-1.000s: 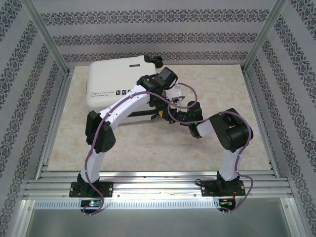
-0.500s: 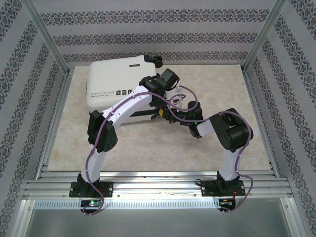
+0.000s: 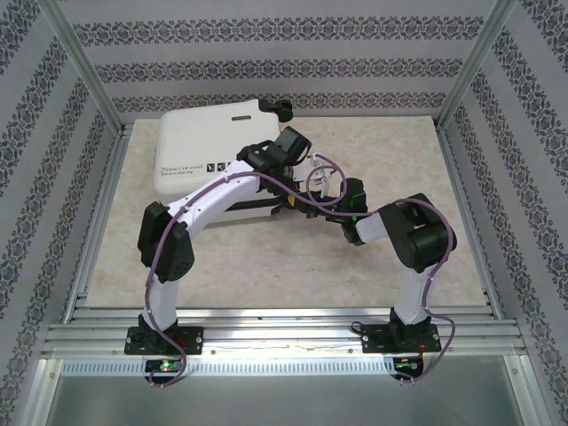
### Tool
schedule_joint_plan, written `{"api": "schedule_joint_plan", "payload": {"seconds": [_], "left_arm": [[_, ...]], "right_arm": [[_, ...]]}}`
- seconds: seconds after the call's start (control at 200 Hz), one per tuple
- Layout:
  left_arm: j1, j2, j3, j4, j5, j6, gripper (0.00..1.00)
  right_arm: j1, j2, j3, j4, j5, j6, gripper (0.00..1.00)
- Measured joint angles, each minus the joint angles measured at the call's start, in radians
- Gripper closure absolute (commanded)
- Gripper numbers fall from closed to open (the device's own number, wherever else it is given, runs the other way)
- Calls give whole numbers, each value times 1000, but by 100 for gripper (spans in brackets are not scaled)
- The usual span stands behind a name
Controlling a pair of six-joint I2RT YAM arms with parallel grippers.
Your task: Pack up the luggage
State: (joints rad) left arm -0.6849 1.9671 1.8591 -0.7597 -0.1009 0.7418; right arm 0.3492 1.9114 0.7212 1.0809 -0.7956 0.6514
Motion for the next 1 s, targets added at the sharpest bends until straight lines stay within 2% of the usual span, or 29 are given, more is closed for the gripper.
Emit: {"api": "schedule_joint_plan", "payload": {"seconds": [0.315,0.67,0.999], "left_arm": [[6,-155,-200,125,68,4,96],[-18,-298,-378,178,123,3,97],[-89,-385,-534,271,120,-40,98]], "right_arm": [[0,7,29,2,-40,-3,100],[-8,115,178,-2,11,17,100],[-45,222,389,-136,126,51,100]]}}
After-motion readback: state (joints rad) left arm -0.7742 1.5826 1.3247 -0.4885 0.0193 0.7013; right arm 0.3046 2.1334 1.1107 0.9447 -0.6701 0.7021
